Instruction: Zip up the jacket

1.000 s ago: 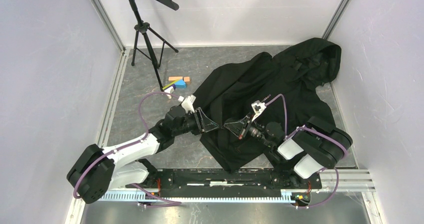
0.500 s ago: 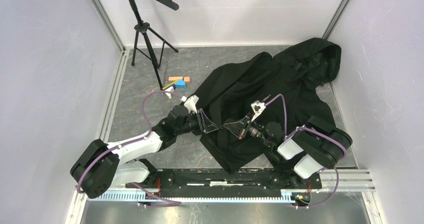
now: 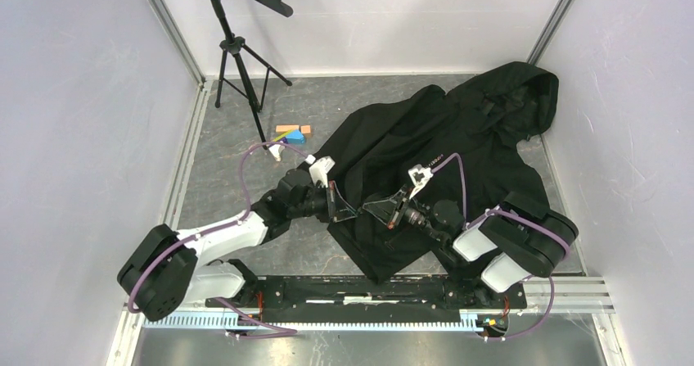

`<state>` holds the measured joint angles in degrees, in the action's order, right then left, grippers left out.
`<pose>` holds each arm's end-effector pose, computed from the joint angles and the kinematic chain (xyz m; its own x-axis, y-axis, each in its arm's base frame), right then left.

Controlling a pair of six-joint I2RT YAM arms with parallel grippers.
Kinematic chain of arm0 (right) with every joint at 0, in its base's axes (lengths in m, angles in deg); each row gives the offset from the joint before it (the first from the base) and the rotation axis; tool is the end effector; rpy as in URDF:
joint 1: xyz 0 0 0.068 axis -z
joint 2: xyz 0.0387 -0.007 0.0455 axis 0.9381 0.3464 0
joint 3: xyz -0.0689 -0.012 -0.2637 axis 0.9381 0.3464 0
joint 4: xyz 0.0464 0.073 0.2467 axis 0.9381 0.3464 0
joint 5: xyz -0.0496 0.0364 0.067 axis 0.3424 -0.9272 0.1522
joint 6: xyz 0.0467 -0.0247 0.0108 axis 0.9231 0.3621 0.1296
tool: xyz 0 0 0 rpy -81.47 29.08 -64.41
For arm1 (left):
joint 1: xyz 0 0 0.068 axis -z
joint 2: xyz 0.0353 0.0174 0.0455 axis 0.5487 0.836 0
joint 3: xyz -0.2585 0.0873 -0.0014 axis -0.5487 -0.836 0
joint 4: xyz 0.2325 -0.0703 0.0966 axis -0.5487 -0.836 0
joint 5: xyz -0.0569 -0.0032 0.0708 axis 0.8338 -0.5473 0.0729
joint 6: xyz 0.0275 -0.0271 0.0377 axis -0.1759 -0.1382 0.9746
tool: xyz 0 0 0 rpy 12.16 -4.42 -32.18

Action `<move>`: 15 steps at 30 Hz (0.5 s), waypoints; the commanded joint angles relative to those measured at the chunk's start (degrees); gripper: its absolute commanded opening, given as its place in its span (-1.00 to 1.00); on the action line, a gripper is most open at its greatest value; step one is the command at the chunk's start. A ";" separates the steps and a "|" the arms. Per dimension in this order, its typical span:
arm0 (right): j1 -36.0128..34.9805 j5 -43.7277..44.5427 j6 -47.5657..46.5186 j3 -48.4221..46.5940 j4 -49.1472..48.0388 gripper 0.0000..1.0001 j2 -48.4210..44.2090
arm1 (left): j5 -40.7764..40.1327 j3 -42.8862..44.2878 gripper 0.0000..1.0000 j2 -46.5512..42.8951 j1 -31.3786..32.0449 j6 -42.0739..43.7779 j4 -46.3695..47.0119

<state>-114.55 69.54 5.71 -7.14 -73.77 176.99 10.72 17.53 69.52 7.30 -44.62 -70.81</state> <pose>0.1522 0.1623 0.1490 -0.5623 0.3939 -0.7271 -0.6322 0.3620 0.6850 0.1729 -0.1664 0.1852 -0.8552 -0.1021 -0.5082 0.3727 0.5602 -0.7398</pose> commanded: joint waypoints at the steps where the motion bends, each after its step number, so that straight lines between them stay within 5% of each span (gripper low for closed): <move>1: -0.01 4.27 1.51 -1.94 -7.25 -0.99 -4.32 | 4.16 -0.53 -0.95 -2.28 0.47 5.79 -4.20; 15: -2.56 4.94 6.66 -0.78 -15.74 -0.99 -0.43 | 3.50 -3.42 -0.96 -13.16 0.47 4.77 -8.43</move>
<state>-115.97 71.57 12.60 -6.92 -73.77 175.63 11.48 14.60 56.82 7.32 -41.50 -74.70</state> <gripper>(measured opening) 0.010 0.044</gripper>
